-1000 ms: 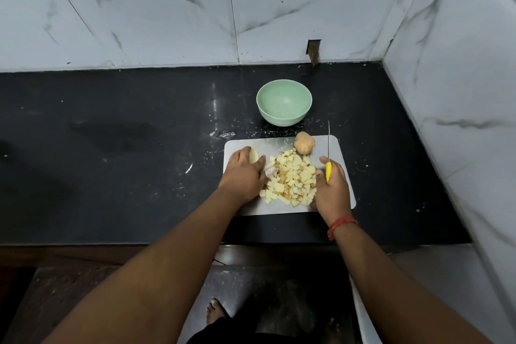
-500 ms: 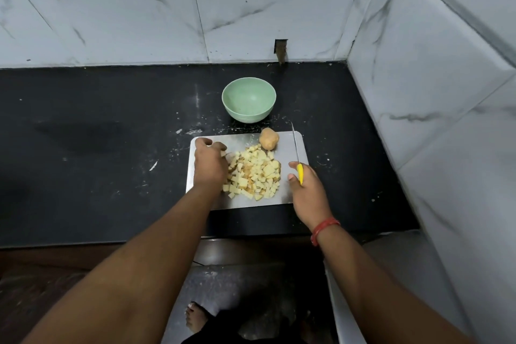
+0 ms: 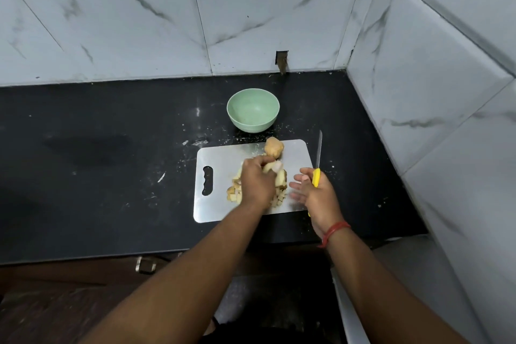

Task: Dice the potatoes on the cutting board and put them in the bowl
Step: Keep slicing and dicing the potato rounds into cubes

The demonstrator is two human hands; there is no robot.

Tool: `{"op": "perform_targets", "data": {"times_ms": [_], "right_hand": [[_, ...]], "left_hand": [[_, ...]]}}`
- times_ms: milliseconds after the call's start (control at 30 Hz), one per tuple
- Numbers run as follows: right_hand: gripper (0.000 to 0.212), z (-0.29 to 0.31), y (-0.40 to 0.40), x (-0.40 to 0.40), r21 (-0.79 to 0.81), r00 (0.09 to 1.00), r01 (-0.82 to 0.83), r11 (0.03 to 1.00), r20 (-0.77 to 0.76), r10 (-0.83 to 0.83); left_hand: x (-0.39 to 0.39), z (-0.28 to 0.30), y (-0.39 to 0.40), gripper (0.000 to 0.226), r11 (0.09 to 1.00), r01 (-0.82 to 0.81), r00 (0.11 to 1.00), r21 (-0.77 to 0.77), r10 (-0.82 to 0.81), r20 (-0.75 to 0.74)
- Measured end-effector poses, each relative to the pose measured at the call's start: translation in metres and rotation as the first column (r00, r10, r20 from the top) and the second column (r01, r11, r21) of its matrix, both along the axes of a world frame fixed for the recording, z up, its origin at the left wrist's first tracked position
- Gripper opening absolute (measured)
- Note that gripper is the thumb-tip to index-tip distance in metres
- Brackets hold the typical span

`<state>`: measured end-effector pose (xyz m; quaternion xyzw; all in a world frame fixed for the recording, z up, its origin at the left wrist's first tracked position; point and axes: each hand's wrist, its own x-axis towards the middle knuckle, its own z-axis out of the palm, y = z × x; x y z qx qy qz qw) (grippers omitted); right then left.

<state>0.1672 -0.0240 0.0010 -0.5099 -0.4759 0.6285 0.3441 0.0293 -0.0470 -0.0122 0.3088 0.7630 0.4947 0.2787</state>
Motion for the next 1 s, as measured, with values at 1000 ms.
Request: {"op": "perform_targets", "data": {"times_ms": [1000], "right_hand": [[0.028, 0.008, 0.034, 0.025, 0.069, 0.598, -0.317, 0.946, 0.788, 0.143]], "left_hand": [[-0.012, -0.038, -0.003, 0.056, 0.616, 0.586, -0.073, -0.526, -0.607, -0.791]]}}
